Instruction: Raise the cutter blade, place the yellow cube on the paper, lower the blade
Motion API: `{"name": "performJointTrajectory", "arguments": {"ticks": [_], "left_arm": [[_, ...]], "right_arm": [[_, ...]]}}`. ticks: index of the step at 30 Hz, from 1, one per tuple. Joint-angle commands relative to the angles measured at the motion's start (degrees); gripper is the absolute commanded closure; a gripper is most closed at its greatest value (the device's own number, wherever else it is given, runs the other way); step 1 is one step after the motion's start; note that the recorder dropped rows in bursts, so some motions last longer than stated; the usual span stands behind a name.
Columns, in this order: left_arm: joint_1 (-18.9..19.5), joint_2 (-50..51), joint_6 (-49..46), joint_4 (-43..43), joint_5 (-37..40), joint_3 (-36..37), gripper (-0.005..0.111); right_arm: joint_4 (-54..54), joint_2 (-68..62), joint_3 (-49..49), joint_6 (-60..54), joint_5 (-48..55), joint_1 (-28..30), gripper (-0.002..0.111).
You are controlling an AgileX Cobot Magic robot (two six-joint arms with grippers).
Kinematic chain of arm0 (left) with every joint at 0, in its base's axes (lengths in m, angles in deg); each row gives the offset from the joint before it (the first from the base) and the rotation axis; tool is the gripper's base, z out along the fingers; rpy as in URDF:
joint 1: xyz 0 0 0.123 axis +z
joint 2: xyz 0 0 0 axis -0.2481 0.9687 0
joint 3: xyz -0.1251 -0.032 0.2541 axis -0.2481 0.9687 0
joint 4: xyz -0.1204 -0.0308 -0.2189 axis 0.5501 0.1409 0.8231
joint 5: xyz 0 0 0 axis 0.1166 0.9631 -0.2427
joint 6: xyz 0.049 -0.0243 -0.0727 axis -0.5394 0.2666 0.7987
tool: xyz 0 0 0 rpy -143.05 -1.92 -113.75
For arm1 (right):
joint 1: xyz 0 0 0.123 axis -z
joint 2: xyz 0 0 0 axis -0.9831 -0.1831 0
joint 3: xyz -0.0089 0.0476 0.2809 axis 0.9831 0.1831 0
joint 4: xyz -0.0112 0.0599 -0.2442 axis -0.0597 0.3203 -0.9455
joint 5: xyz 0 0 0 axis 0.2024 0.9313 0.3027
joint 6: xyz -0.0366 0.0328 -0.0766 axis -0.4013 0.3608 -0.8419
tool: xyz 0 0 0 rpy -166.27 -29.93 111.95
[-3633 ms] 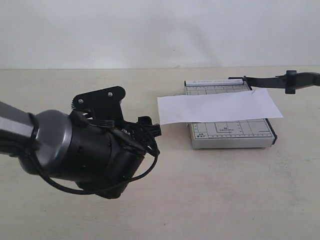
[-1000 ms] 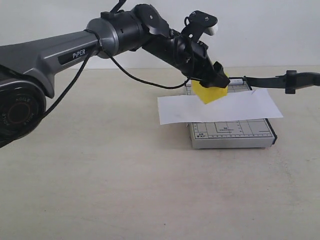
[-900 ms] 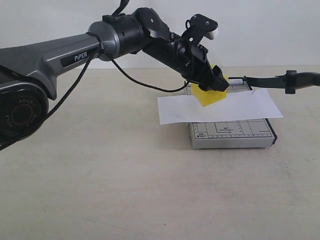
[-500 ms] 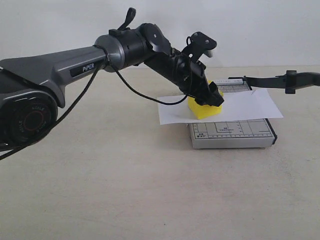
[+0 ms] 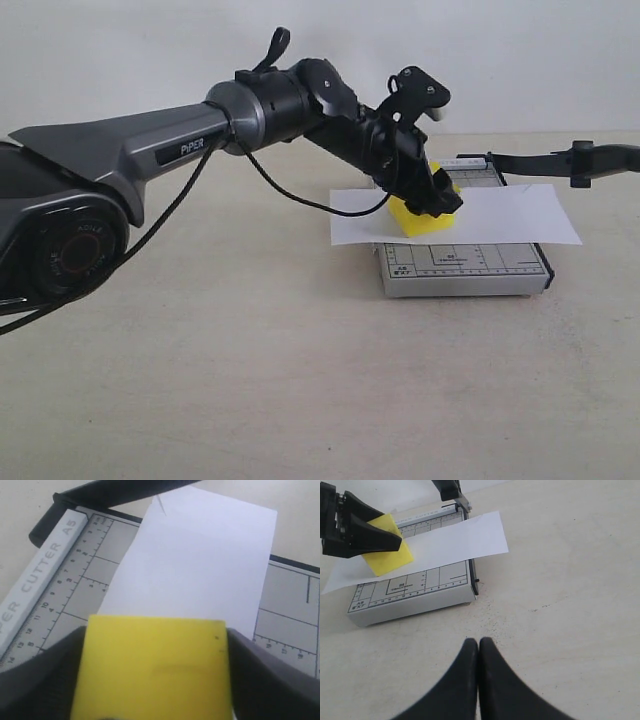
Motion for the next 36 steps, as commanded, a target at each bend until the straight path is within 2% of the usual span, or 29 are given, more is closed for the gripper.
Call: {"name": "performJointTrajectory", "arguments": {"ticks": [1, 5, 10, 12, 14, 17, 18, 22, 24, 26, 27, 31, 33, 34, 35, 36], "left_arm": [[-0.2, -0.2, 0.8, 5.3, -2.9, -0.2, 0.017], [-0.2, -0.5, 0.8, 6.9, -1.6, -0.2, 0.012], [0.4, -3.3, 8.4, 5.5, 1.8, -0.2, 0.017], [0.5, -4.8, 14.1, 2.4, 1.3, -0.2, 0.03], [0.5, -6.3, 20.7, -2.6, 0.9, -0.2, 0.05], [0.7, -7.7, 32.4, -8.8, 2.5, -0.2, 0.094], [0.7, -8.0, 33.7, -10.0, 2.9, -0.2, 0.101], [0.7, -9.1, 42.9, -16.9, 2.1, -0.1, 0.102], [0.7, -11.5, 49.3, -23.6, -1.8, 1.5, 0.102], [0.7, -16.0, 57.5, -31.6, -8.1, 6.0, 0.102], [0.7, -19.7, 62.4, -35.8, -12.0, 10.5, 0.102], [0.7, -29.9, 66.1, -43.5, -23.6, 27.5, 0.102], [2.0, -42.6, 66.9, -47.9, -37.4, 47.7, 0.102], [3.0, -46.0, 66.9, -48.5, -40.1, 52.9, 0.102], [5.9, -51.3, 66.0, -48.6, -43.9, 61.2, 0.102], [8.2, -53.8, 65.5, -48.6, -45.3, 65.0, 0.102]], "right_arm": [[-0.2, 0.1, 0.3, -0.2, -0.6, 0.1, 0.108], [-0.2, 0.1, 0.3, -0.2, -0.6, 0.1, 0.108], [-0.2, 0.1, 0.3, -0.2, -0.6, 0.1, 0.108], [-0.2, 0.1, 0.3, -0.2, -0.6, 0.1, 0.108], [-0.2, 0.1, 0.3, -0.2, -0.6, 0.1, 0.108], [-0.1, 0.1, 0.3, -0.3, -0.6, 0.1, 0.108], [-0.1, 0.1, 0.3, -0.5, -0.6, 0.1, 0.108], [-0.1, 0.1, 0.3, -0.6, -0.5, 0.1, 0.108], [-0.1, 0.1, 0.3, -0.7, -0.6, 0.1, 0.108], [-0.1, 0.1, 0.3, -0.9, -0.6, 0.1, 0.108], [-0.1, 0.1, 0.3, -0.9, -0.6, 0.1, 0.108], [-0.1, 0.1, 0.3, -0.9, -0.6, 0.1, 0.108], [-0.1, 0.1, 0.3, -0.9, -0.6, 0.1, 0.108], [-0.1, 0.1, 0.3, -0.9, -0.6, 0.1, 0.108], [-0.1, 0.1, 0.3, -0.9, -0.5, 0.1, 0.108], [-0.1, 0.1, 0.3, -0.9, -0.5, 0.1, 0.108]]}}
